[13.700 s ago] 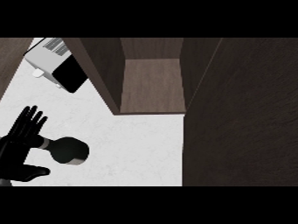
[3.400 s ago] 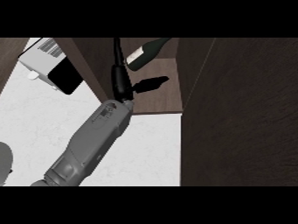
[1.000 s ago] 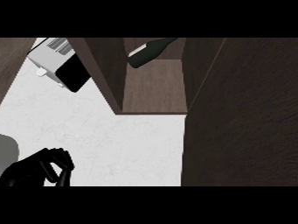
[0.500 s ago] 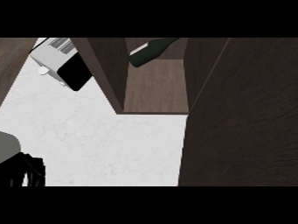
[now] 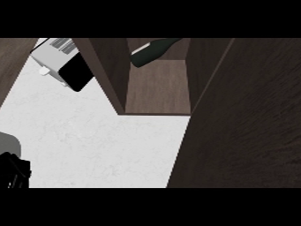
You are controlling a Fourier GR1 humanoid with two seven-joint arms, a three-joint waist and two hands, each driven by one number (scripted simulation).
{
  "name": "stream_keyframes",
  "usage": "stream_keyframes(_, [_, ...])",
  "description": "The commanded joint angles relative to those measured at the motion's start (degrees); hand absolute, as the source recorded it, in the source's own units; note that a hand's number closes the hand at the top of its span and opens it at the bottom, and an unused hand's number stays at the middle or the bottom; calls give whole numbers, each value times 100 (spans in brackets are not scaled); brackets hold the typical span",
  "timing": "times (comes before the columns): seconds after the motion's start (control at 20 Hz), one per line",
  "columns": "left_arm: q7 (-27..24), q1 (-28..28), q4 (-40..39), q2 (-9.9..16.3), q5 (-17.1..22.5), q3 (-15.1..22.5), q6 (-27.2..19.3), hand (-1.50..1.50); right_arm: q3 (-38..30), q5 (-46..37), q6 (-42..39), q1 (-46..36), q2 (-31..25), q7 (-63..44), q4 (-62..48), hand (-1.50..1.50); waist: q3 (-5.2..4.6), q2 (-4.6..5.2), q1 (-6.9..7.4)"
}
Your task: Pick up the wine, place it into the cabinet and close the cabinet
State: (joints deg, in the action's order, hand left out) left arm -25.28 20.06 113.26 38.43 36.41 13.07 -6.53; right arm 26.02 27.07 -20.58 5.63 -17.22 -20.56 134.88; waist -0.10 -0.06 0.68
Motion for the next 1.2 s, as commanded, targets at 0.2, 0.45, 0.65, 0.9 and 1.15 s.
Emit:
stream_keyframes(0.2, [67,196,-8,-9,91,-510,437,150,630,-249,1183,-2126,1213,-1393,-231,150,2,0,15])
stream_keyframes(0.45, [-335,1022,187,-126,-110,-607,883,150,882,-541,1959,-2928,1701,-1552,-753,150,6,-15,34])
stream_keyframes(0.65, [190,575,114,-170,44,-747,902,150,701,-208,2739,-4144,1714,-1431,-1545,150,4,-3,22])
stream_keyframes(0.9, [9,731,-32,-250,48,-1012,1241,150,633,200,3357,-5117,1720,-1020,-2592,150,3,-3,54])
stream_keyframes(1.15, [330,496,176,-486,-214,-945,1026,150,268,637,3270,-5640,1721,-337,-3523,150,7,6,40])
